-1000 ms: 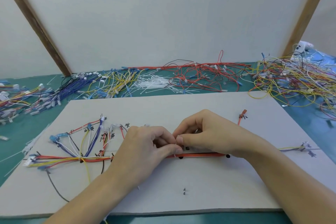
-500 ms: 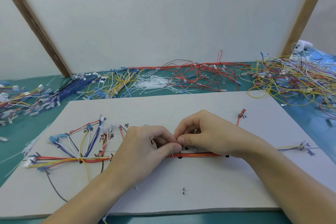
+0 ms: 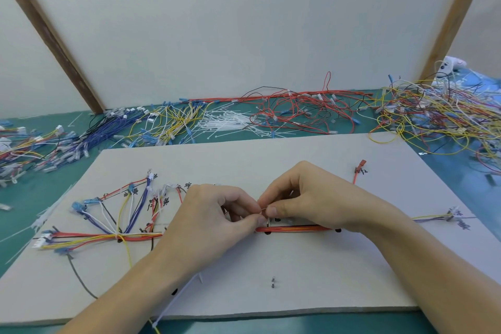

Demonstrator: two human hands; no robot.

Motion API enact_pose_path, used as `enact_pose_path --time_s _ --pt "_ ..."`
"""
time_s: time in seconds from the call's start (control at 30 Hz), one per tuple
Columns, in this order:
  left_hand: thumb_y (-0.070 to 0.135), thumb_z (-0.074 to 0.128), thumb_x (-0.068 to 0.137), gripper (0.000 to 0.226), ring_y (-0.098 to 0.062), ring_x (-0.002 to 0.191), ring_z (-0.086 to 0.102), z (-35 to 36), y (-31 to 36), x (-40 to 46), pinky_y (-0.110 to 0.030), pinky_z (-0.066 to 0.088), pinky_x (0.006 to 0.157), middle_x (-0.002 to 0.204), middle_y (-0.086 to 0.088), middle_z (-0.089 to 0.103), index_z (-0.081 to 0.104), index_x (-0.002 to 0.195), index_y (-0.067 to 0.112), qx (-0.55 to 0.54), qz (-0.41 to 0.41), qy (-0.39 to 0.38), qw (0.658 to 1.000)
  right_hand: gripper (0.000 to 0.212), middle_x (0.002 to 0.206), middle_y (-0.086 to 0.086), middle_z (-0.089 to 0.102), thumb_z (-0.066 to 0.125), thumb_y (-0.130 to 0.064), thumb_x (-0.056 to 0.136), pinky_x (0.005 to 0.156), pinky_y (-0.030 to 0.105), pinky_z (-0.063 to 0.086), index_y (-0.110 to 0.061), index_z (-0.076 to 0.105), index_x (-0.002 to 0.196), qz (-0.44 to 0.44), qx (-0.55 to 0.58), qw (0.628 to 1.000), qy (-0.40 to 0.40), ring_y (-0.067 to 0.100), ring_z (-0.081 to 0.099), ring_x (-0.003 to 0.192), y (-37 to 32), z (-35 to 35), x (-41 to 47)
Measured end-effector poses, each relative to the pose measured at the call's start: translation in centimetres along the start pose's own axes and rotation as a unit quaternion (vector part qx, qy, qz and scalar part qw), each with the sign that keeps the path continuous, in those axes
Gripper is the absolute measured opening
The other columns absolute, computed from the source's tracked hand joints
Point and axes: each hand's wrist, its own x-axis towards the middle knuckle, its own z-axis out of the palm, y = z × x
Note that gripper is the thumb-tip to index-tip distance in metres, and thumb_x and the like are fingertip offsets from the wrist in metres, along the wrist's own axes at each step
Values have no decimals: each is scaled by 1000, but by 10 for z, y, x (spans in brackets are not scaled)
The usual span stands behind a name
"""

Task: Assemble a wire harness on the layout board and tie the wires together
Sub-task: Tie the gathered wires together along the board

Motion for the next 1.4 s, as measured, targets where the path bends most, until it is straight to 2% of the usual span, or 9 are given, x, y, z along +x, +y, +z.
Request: enact_pose_path --time_s 0.07,0.27,0.4,0.57,0.67,0.9,1.07,1.27,1.4 --pt "16 86 79 14 1 57 60 0 0 0 -8 37 53 69 17 76 81 76 29 -3 -3 -2 1000 10 82 15 77 76 -12 92 60 23 45 -18 83 96 -3 2 1000 3 10 56 65 1 1 0" --pt "19 86 80 13 2 54 56 0 -1 0 -7 35 52 70 17 76 81 79 31 -8 -1 -7 1000 8 64 -5 70 76 -13 92 51 17 42 -17 82 93 -1 8 1000 9 4 53 53 3 0 2" --pt "19 85 81 12 3 53 55 0 -2 0 -8 35 51 71 19 76 80 81 30 -18 -8 -6 1000 7 71 -4 74 77 -16 91 55 17 44 -20 83 93 -3 -15 1000 10 4 56 58 3 1 2" --pt "19 85 81 16 2 51 48 0 -4 0 -10 32 50 72 17 77 79 86 34 -37 -13 -6 999 7 68 2 72 78 -16 91 52 17 42 -20 83 92 -3 -10 1000 17 5 52 55 5 2 3" --pt "21 85 81 17 0 51 46 0 -5 1 -11 32 51 73 15 77 80 87 36 -45 -17 -10 999 7 63 -2 70 78 -15 90 50 15 40 -19 83 90 -9 -11 1000 16 3 50 52 5 3 3" --pt "24 86 81 15 1 52 50 0 -8 1 -10 34 53 74 15 77 80 87 36 -40 -13 -15 999 5 66 -7 72 78 -11 90 52 13 43 -15 82 91 -9 -4 1000 17 1 56 55 3 3 3" --pt "24 87 80 18 4 54 57 1 -7 2 -7 37 55 74 15 78 78 89 36 -45 -16 -9 999 8 82 6 78 80 -11 89 64 22 53 -14 81 96 -1 5 1000 14 7 65 68 1 2 1" --pt "25 85 82 14 3 58 59 1 -9 1 -9 39 57 76 16 78 80 88 37 -32 -10 -26 999 8 80 10 78 81 -10 87 56 20 48 -11 80 94 2 47 999 25 11 62 63 0 3 2" --pt "22 84 83 10 4 59 60 0 -8 2 -9 39 56 76 16 78 81 86 31 -38 -11 -30 999 4 79 9 78 82 -10 86 60 25 50 -14 80 88 8 40 998 36 14 64 65 1 4 2"
